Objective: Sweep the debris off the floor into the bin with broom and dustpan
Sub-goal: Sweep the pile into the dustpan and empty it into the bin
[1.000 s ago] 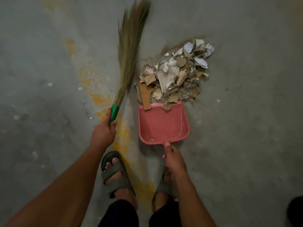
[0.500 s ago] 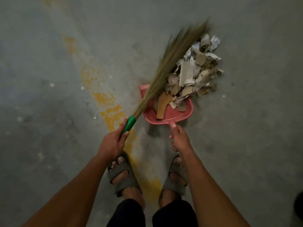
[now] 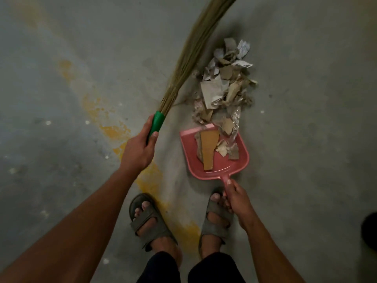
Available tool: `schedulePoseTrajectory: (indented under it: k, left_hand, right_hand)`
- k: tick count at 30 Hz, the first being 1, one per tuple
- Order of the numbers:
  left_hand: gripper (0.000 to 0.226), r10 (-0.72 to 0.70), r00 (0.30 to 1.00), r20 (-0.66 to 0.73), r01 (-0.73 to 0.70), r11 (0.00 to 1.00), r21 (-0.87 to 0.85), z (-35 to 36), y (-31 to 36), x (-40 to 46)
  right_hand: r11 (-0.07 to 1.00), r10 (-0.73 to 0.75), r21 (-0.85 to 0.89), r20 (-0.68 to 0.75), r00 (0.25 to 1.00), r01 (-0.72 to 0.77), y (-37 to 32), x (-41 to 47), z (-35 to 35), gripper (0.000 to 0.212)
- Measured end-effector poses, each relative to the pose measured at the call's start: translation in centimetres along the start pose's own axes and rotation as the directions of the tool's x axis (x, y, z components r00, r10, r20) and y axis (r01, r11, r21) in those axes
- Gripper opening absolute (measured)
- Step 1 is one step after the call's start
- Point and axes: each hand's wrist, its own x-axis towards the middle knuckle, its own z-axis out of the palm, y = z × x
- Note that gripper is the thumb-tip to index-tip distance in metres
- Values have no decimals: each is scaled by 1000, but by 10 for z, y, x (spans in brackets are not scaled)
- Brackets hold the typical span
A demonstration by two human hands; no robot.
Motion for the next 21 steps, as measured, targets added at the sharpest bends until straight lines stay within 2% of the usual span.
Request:
schedulePoseTrajectory:
  k: [3, 5, 9, 17, 21]
  left_hand:
    - [60, 12, 1000, 13, -13, 991, 132, 10, 23, 40]
    - [59, -23, 998, 66, 9, 977, 211, 19, 33, 64]
    - [62, -69, 983, 169, 18, 957, 289, 38, 27, 83]
    - [67, 48, 940, 338, -127, 969, 214, 51, -13, 36]
    - [65, 78, 936, 344, -148, 972, 181, 50, -24, 7]
  right_hand:
    - [1000, 23, 18, -47, 999, -23, 12, 1, -10, 42]
    - [999, 30, 29, -71, 997, -28, 15, 10, -12, 49]
    - [997, -40, -71, -137, 990, 30, 4, 43, -13, 55]
    - [997, -55, -52, -117, 992, 49, -39, 100, -10, 38]
    - [999, -41, -38, -92, 995, 37, -32, 106, -15, 35]
